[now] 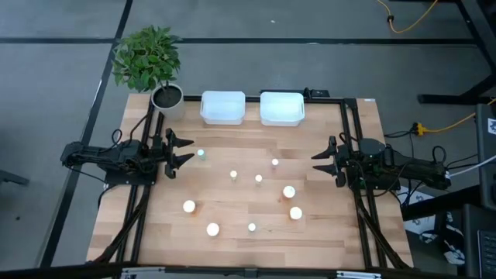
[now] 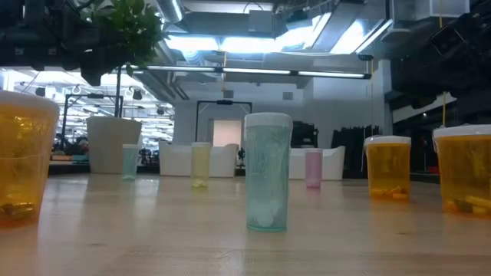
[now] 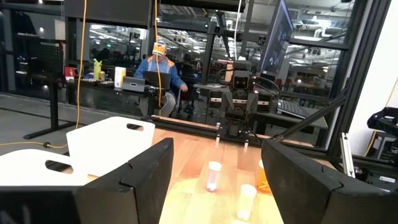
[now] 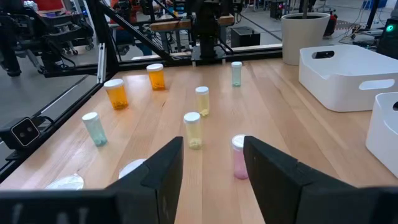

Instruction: Pick and place medicine bottles into bin by pill shape (circle, oval)

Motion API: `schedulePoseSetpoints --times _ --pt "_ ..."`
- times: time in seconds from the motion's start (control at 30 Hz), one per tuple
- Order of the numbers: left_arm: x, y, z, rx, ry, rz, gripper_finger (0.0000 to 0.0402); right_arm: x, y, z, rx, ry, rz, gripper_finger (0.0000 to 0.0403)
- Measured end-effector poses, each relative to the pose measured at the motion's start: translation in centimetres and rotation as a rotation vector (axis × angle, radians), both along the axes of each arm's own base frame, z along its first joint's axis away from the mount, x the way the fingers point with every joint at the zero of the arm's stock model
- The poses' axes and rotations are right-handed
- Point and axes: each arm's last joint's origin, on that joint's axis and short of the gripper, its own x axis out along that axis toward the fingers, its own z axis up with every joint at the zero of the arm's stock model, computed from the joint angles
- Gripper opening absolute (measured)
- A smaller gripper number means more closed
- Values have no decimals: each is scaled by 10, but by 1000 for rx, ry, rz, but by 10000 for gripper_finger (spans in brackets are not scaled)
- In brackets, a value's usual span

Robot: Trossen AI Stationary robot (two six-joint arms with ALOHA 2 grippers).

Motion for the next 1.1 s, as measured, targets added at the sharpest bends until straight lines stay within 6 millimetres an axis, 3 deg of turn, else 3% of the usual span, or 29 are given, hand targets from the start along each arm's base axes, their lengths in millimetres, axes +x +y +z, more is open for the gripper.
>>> schedulePoseSetpoints --times 0.33,0.6,1.1 --pt "0 0 0 0 0 0 237 0 -1 2 -5 -18 -44 171" --pt "0 0 0 0 1 0 237 1 -2 13 449 -121 -112 171" --pt "0 0 0 0 0 0 237 0 -10 24 537 -302 -360 171"
